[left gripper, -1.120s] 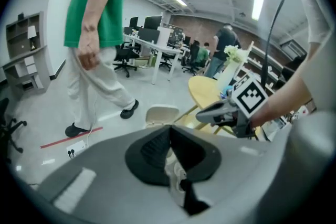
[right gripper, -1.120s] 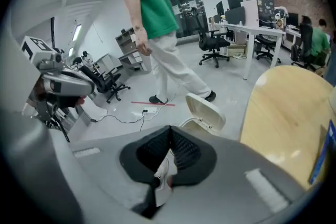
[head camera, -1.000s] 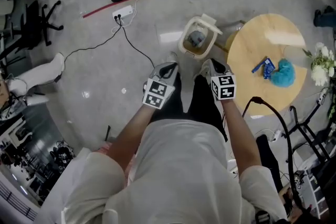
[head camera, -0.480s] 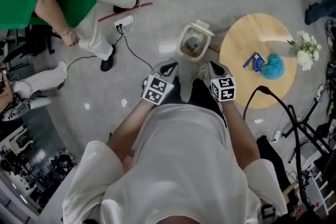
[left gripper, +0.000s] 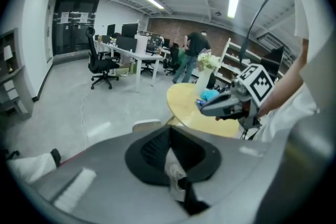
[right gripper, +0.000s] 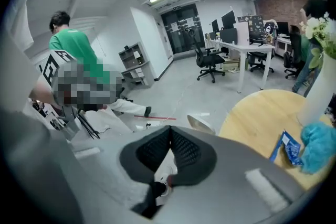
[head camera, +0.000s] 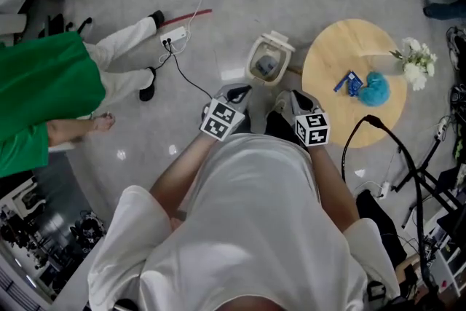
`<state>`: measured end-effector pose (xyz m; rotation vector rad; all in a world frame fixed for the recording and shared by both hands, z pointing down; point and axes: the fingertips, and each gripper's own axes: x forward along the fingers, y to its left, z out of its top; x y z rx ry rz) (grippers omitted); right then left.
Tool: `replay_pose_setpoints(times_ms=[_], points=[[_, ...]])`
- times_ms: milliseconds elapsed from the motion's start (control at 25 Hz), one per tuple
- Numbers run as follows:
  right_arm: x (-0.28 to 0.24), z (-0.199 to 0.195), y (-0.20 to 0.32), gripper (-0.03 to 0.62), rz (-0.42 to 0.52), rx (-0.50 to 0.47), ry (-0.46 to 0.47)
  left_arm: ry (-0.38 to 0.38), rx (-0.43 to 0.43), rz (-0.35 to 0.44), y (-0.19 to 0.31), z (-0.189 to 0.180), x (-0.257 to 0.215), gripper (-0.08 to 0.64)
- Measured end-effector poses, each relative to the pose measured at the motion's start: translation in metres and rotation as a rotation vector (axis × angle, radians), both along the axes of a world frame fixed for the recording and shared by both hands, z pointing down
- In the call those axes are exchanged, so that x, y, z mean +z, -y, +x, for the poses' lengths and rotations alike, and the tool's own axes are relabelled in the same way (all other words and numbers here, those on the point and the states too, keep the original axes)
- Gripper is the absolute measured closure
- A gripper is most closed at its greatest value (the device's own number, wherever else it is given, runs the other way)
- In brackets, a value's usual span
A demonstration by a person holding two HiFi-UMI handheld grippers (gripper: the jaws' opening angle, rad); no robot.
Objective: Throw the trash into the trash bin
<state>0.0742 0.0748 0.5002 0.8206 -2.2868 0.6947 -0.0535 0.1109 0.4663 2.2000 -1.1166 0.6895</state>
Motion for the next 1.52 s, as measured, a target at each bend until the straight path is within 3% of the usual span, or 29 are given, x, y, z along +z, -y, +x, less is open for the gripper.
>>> replay_pose_setpoints(times_ms=[320, 480, 1120, 1520], points=[[-0.019, 0.004, 0.004, 0.591, 0.036, 0.029, 0.012, -0.021, 0.023, -0.030, -0.005, -0.001, -0.003, 0.555], [-0.025, 0.004, 0.003, 0.591, 0.042, 0.032, 0.017, -0.014, 0.031, 0.001, -0.005, -0.001, -0.001, 0.555], [-0.033, 0.005, 0.001, 0.591, 0.038, 0.057, 0.039, -0.018, 0.067, -0.009, -0.002, 0.015, -0.018, 0.555], [-0.024, 0.038, 0.012, 0.580, 0.034, 0.119, -0.002, -0.015, 0.076, 0.017, 0.009, 0.028, -0.014, 0.555]])
